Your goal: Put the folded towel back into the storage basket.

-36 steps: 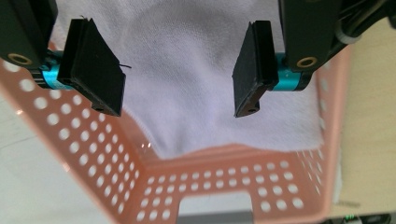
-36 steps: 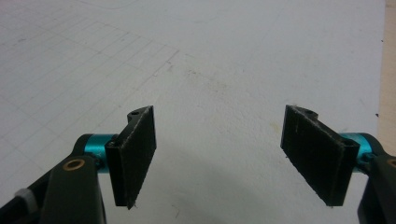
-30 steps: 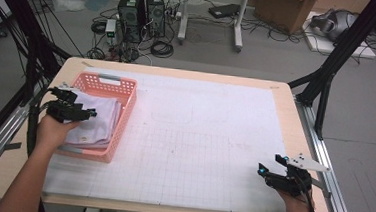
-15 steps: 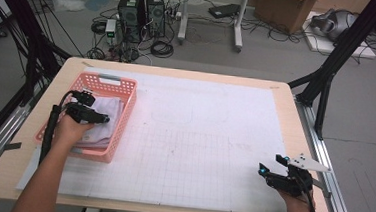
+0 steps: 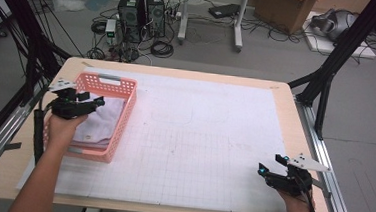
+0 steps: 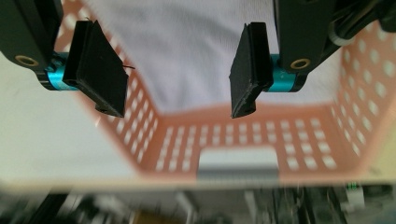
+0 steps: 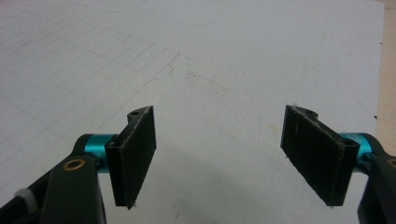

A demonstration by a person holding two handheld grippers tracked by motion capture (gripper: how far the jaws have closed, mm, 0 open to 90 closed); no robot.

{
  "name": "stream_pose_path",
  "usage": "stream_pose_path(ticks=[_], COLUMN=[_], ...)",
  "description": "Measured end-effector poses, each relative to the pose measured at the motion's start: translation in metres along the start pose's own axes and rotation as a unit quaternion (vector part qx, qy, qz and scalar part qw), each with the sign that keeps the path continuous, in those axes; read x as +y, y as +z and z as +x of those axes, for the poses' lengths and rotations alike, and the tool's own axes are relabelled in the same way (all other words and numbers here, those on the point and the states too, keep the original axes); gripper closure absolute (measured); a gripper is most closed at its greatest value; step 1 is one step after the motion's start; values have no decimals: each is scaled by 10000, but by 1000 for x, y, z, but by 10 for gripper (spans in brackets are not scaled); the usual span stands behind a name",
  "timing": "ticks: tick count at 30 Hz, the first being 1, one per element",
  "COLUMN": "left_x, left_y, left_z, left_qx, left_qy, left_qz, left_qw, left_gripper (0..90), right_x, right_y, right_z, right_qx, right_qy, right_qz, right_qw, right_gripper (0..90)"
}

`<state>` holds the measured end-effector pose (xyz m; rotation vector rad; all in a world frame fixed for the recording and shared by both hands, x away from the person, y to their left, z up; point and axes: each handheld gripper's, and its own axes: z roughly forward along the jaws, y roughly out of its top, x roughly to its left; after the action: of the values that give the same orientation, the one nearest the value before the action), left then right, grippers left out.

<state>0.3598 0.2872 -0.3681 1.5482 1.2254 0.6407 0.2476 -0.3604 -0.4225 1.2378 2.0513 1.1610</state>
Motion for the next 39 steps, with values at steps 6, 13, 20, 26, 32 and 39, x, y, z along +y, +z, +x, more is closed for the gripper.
stream_pose_path(ticks=[6,13,20,26,32,39], left_x=[1,-10,-19,-21,-28,-36], left_y=[-32,-49,-46,-35,-22,-11], left_z=[3,-18,-51,-87,-119,-145], left_qx=[-336,-523,-867,-1255,-1621,-1887], left_qy=[-214,1,293,565,686,666], left_qz=[-816,-1138,-1090,-1003,-876,-804], left_qw=[9959,9921,9898,9854,9805,9765], left_gripper=[281,210,219,225,229,229], right_x=[1,2,4,5,6,5], right_y=[0,0,2,2,2,-1], right_z=[2,4,7,8,6,4], right_qx=[18,37,66,102,125,156], right_qy=[-15,-37,-178,-213,-261,-285], right_qz=[1,-56,-74,-95,-161,-219], right_qw=[10000,10000,9998,9997,9994,9992], right_gripper=[254,254,251,239,218,205])
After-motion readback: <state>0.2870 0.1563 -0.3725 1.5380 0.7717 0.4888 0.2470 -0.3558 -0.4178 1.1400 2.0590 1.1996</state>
